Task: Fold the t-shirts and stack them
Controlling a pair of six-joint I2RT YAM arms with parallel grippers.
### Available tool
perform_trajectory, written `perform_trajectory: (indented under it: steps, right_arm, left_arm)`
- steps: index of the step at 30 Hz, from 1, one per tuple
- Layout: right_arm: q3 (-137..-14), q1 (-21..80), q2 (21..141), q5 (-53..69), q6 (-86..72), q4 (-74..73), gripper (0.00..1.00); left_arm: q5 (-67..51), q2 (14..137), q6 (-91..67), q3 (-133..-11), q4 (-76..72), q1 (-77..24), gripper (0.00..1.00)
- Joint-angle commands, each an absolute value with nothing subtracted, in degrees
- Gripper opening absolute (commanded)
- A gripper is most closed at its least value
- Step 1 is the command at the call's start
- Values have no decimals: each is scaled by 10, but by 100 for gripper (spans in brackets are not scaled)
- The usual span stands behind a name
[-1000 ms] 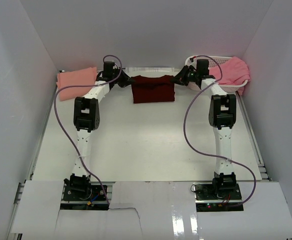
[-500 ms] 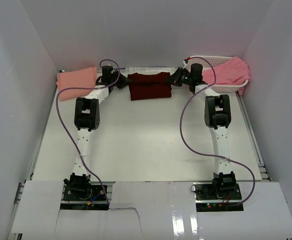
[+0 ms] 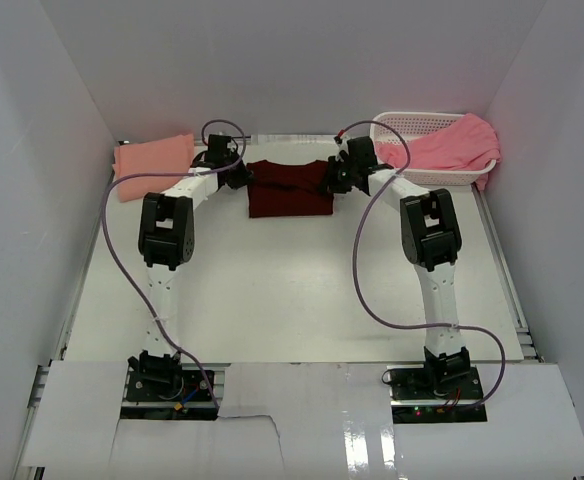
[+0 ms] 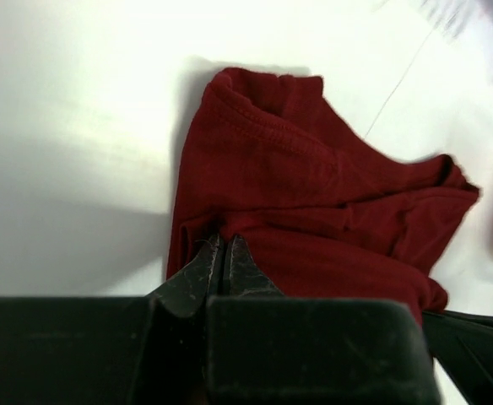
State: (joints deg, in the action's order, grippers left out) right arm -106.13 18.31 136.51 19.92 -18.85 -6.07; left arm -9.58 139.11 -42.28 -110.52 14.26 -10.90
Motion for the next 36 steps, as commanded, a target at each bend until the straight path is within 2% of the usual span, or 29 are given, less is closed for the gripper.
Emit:
perform_trajectory:
  steps: [1, 4, 12, 16, 20, 24, 28, 36]
  right_arm:
    - [-1002, 192, 1315, 144, -141, -120, 8]
    - [-929, 206, 1264, 134, -134, -122, 8]
    - [-687, 245, 1068, 121, -155, -123, 8]
    - [-530, 279, 959, 114, -184, -122, 8]
    - [-433, 298, 835, 121, -220, -119, 8]
    - [-419, 302, 777, 115, -225, -142, 8]
    - [-449, 302, 747, 122, -223, -175, 8]
    - [-535, 304, 777, 120, -201, -192, 8]
  left_arm:
    - [-26, 1316, -374, -1033, 243, -125, 0]
    - [-11, 1262, -381, -970, 256, -148, 0]
    - [31, 1100, -448, -683, 249, -257, 0]
    - [25, 999, -492, -552, 236, -294, 0]
    - [42, 862, -522, -462, 255, -320, 0]
    - [72, 802, -521, -473, 307, -319, 0]
    - [84, 792, -510, -548, 367, -318, 0]
    - [62, 812, -499, -605, 379, -292, 0]
